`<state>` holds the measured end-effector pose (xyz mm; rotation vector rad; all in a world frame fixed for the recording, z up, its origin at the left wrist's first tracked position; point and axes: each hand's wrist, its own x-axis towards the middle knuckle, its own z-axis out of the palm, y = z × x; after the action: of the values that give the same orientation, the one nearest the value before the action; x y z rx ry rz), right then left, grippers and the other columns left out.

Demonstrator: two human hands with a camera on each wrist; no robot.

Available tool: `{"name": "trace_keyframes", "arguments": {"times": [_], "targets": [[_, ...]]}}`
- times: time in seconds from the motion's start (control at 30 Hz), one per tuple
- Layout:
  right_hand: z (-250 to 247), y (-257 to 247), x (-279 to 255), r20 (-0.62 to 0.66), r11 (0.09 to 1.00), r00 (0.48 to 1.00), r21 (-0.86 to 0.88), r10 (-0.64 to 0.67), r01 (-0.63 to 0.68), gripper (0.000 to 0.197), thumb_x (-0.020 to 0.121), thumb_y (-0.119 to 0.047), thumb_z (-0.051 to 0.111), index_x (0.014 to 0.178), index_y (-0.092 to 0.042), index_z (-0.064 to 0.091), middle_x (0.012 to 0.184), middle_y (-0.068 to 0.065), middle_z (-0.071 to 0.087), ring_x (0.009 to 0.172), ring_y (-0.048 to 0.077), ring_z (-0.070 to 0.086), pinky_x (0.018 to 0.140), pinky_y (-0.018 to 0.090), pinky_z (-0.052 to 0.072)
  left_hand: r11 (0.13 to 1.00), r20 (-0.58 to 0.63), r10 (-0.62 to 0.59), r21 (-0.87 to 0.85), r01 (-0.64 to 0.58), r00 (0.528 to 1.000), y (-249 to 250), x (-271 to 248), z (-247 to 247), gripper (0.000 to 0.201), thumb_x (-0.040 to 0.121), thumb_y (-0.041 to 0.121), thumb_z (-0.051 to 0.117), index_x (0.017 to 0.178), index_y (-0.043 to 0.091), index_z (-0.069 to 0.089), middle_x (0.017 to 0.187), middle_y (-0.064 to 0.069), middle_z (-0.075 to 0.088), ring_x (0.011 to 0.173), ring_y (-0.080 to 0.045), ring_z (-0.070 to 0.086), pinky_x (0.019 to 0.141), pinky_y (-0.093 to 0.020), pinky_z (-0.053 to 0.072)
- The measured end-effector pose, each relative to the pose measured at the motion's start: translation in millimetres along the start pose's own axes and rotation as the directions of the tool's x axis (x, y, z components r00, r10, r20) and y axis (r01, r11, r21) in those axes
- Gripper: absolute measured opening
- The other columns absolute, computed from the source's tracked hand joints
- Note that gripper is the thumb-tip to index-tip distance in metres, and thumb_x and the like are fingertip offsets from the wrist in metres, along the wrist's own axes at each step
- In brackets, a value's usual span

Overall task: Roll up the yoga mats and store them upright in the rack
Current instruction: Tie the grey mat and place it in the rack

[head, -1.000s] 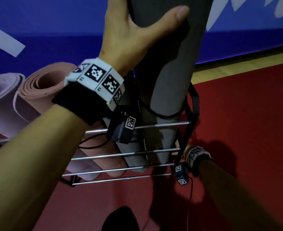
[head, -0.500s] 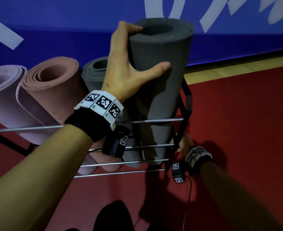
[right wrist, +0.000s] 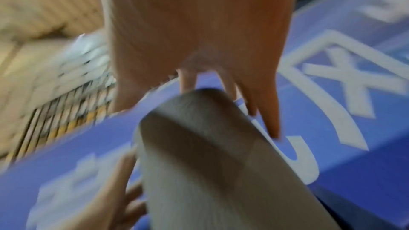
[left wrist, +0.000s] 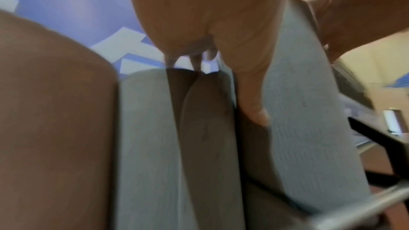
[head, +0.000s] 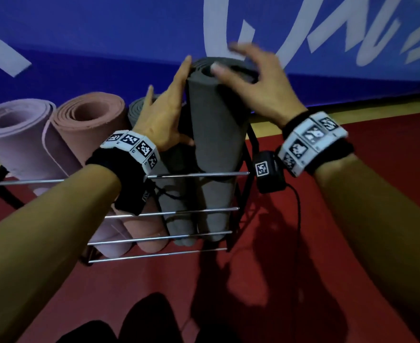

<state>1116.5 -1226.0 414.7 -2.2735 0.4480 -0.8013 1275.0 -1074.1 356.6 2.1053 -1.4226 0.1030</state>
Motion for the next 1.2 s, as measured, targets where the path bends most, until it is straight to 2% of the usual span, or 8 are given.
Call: {"name": "trace_keyframes", "arguments": {"times": [0.07,0.13,0.4,0.57,0.73,0.9,1.07,1.2], "targets": [[12,-8,-2,0.060,0.991,0.998,-0.134,0.035,-0.027,0.063,0.067,-0.078,0.071,0.109,-0.032,0.064,0.140,-0.001,0.038,0.115,0.006,0.041,0.102,0.027,0.040,0.993,-0.025,-0.039,0.107,0.041,0.999,-9,-5,-3,0.146,0.061,0.017,0.092,0.155,0.031,-0.018,0.152,-0.007,0.044,0.136,-0.034,0.045,0.113,-0.065,0.024],[16,-6,-6,0.017,0.982,0.999,-0.185,0.033,-0.029,0.049,0.067,-0.070,0.078,0.094,-0.034,0.058,0.140,0.000,0.033,0.110,0.008,0.037,0.102,0.031,0.042,0.967,-0.045,-0.026,0.252,0.036,0.999,-18,-7,-1,0.136,0.067,0.022,0.088,0.156,0.030,-0.014,0.133,-0.021,0.055,0.116,-0.046,0.055,0.101,-0.058,0.041],[7,3,-12,0.002,0.967,1.000,-0.254,-0.031,0.030,0.056,0.064,-0.076,0.075,0.083,-0.025,0.063,0.136,-0.003,0.041,0.121,0.015,0.045,0.099,0.034,0.044,0.939,-0.012,0.015,0.344,-0.010,1.000,-30,-16,-5,0.129,0.075,0.020,0.079,0.148,0.050,-0.022,0.136,-0.022,0.050,0.110,-0.048,0.055,0.100,-0.057,0.040],[16,0,-4,0.012,0.960,1.000,-0.277,-0.026,0.029,0.057,0.065,-0.078,0.072,0.084,-0.026,0.062,0.132,-0.004,0.042,0.110,0.014,0.048,0.093,0.032,0.047,0.967,-0.047,-0.007,0.253,0.018,0.999,-31,-21,0,0.125,0.072,0.018,0.080,0.156,0.038,-0.009,0.132,-0.019,0.055,0.112,-0.044,0.055,0.098,-0.052,0.041],[50,19,-5,-0.021,0.915,0.994,-0.389,0.109,-0.108,0.063,0.066,-0.079,0.071,0.093,-0.024,0.059,0.123,0.002,0.036,0.099,0.022,0.053,0.092,0.039,0.052,0.952,-0.057,-0.046,0.299,0.062,0.997,-31,-25,5,0.104,0.076,0.021,0.075,0.158,0.033,0.011,0.144,-0.012,0.046,0.112,-0.041,0.052,0.099,-0.050,0.037],[67,31,-13,-0.002,0.883,0.997,-0.464,0.079,-0.071,0.060,0.073,-0.080,0.064,0.095,-0.024,0.060,0.127,0.003,0.037,0.094,0.023,0.052,0.086,0.033,0.045,0.934,-0.020,-0.086,0.347,0.088,0.996,-30,-23,4,0.103,0.080,0.025,0.073,0.158,0.031,0.007,0.148,-0.011,0.041,0.117,-0.041,0.048,0.102,-0.049,0.034],[68,38,-9,-0.002,0.877,0.996,-0.473,0.089,-0.080,0.066,0.074,-0.081,0.061,0.108,-0.024,0.065,0.143,0.009,0.038,0.122,0.035,0.050,0.102,0.041,0.046,0.857,-0.027,-0.073,0.510,0.076,0.997,-18,-22,15,0.099,0.077,0.034,0.068,0.156,0.036,0.009,0.138,-0.015,0.043,0.113,-0.041,0.048,0.104,-0.050,0.033],[75,41,-12,-0.024,0.897,0.995,-0.431,0.093,-0.095,0.064,0.075,-0.077,0.064,0.109,-0.022,0.065,0.150,0.010,0.033,0.128,0.033,0.048,0.103,0.040,0.045,0.852,-0.068,-0.102,0.509,0.123,0.992,-14,-22,20,0.092,0.074,0.032,0.067,0.153,0.032,0.021,0.144,-0.013,0.042,0.120,-0.039,0.046,0.108,-0.049,0.028]]}}
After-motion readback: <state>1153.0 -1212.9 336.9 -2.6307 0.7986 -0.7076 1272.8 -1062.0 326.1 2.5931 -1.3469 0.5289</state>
